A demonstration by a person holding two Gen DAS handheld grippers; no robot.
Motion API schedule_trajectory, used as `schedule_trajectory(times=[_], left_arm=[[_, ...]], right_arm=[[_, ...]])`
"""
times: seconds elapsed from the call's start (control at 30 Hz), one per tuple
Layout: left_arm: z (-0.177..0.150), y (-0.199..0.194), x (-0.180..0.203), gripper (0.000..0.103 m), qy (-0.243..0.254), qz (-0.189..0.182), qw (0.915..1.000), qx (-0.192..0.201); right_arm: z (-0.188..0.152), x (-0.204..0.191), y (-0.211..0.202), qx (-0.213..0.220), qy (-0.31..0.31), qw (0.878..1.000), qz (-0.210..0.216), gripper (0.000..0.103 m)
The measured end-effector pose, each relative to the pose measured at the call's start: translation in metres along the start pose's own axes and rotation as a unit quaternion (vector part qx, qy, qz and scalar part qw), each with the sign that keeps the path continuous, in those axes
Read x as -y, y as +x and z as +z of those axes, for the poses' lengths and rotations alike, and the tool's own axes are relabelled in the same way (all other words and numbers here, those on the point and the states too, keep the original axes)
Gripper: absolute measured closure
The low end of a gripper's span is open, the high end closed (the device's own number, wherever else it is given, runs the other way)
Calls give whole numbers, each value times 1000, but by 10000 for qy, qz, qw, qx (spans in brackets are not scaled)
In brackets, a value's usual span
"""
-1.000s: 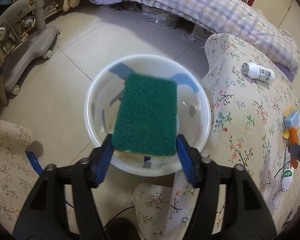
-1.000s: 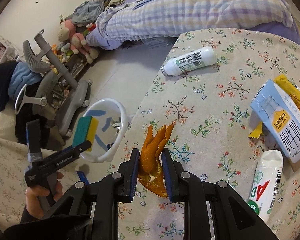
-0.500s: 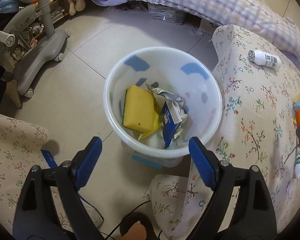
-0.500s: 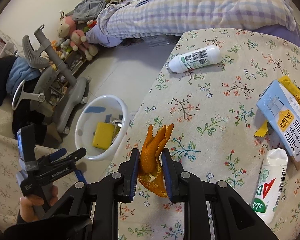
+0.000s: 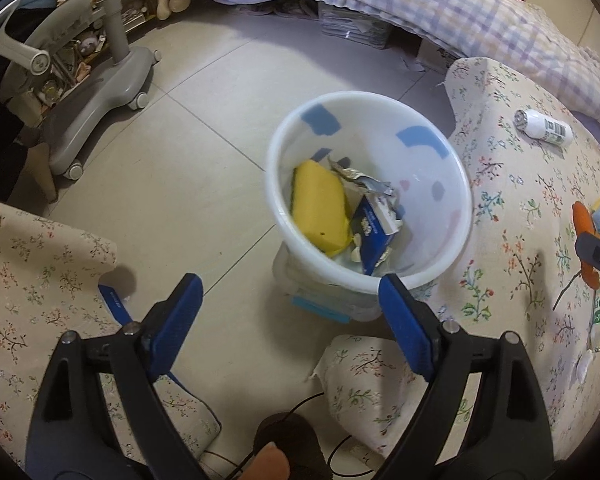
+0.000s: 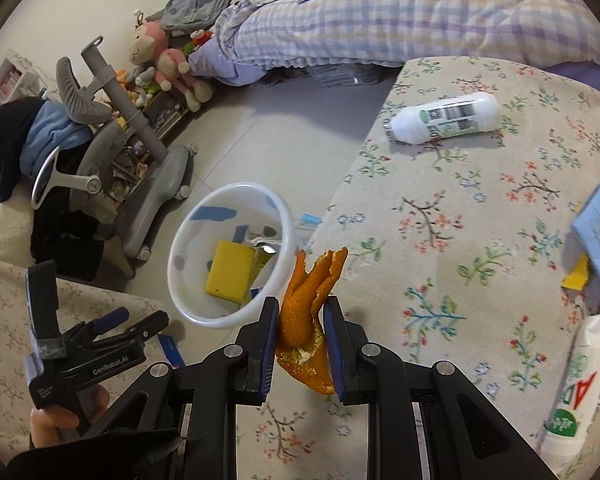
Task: Collect trash
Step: 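Carry the orange glove over the wastebasket with the right gripper and release it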
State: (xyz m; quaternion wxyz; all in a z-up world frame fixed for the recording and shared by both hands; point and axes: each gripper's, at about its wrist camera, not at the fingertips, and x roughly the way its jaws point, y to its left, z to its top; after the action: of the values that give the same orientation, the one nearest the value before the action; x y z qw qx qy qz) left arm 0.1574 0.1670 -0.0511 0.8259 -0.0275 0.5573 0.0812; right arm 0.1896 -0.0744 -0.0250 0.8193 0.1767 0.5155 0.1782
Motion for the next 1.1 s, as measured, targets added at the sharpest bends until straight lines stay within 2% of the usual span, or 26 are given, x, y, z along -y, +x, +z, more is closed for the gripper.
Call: schedule_trajectory(times=[0.2, 0.4, 0.73, 0.8, 0.83, 0.87, 1.1], left_arm=[[4, -1, -19, 12, -234, 117, 9996, 92], [5, -1, -23, 11, -208, 111, 9996, 135], [5, -3, -26, 11, -248, 43, 9996, 125], [4, -2, -24, 11, -211, 57, 9997, 119], [4, -3, -23, 11, -192, 62, 9997, 123], [4, -3, -22, 11, -160, 57, 9998, 123], [1, -8, -12, 11, 43, -75, 9998, 167]], right_arm=[[6, -23, 28, -61, -91, 9996, 267, 79], [10, -40, 55, -124, -175, 9993, 314, 78], [14, -55, 72, 47, -275, 9985, 468, 77], [16, -53, 70, 141, -172, 9983, 540, 58], [17, -53, 69, 173, -116, 9983, 536, 35], [17, -53, 65, 249, -79, 9982, 533, 31], [15, -47, 33, 436, -206, 9987, 167, 30]])
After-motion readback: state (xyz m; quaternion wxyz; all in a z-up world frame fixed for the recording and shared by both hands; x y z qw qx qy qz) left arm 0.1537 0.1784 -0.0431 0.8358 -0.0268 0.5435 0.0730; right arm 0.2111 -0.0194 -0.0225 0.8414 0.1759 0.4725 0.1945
